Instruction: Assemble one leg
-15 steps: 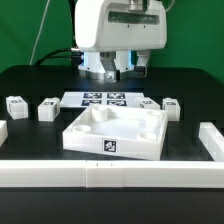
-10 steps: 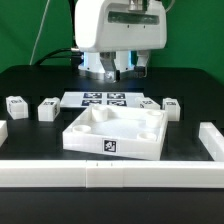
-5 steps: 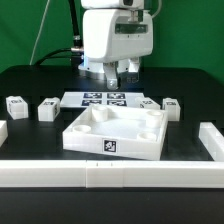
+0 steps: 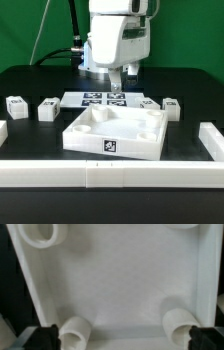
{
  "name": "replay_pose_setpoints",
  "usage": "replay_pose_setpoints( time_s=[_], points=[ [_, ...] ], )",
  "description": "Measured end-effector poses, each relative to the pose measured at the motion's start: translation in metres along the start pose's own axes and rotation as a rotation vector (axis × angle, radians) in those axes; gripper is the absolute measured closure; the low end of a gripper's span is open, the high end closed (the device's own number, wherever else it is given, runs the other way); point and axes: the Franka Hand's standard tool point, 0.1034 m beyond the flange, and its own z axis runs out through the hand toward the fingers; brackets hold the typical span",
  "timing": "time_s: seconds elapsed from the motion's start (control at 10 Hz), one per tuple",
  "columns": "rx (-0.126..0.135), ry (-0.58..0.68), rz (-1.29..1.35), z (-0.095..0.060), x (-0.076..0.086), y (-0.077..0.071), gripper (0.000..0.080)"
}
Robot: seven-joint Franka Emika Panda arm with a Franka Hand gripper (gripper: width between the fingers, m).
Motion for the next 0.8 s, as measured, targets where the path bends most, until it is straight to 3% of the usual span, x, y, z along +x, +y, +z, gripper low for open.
replay_pose_setpoints(
  time_s=[0.2,0.3,0.8],
  points=[
    [0.016,-0.004,-0.046,0.008,-0.002,-0.012,0.0150],
    [0.044,-0.012,-0.103,0.016,-0.008,-0.026,0.0150],
    [0.143,-0.032,-0.191,0.053,-0.018,-0.065,0.0150]
  ],
)
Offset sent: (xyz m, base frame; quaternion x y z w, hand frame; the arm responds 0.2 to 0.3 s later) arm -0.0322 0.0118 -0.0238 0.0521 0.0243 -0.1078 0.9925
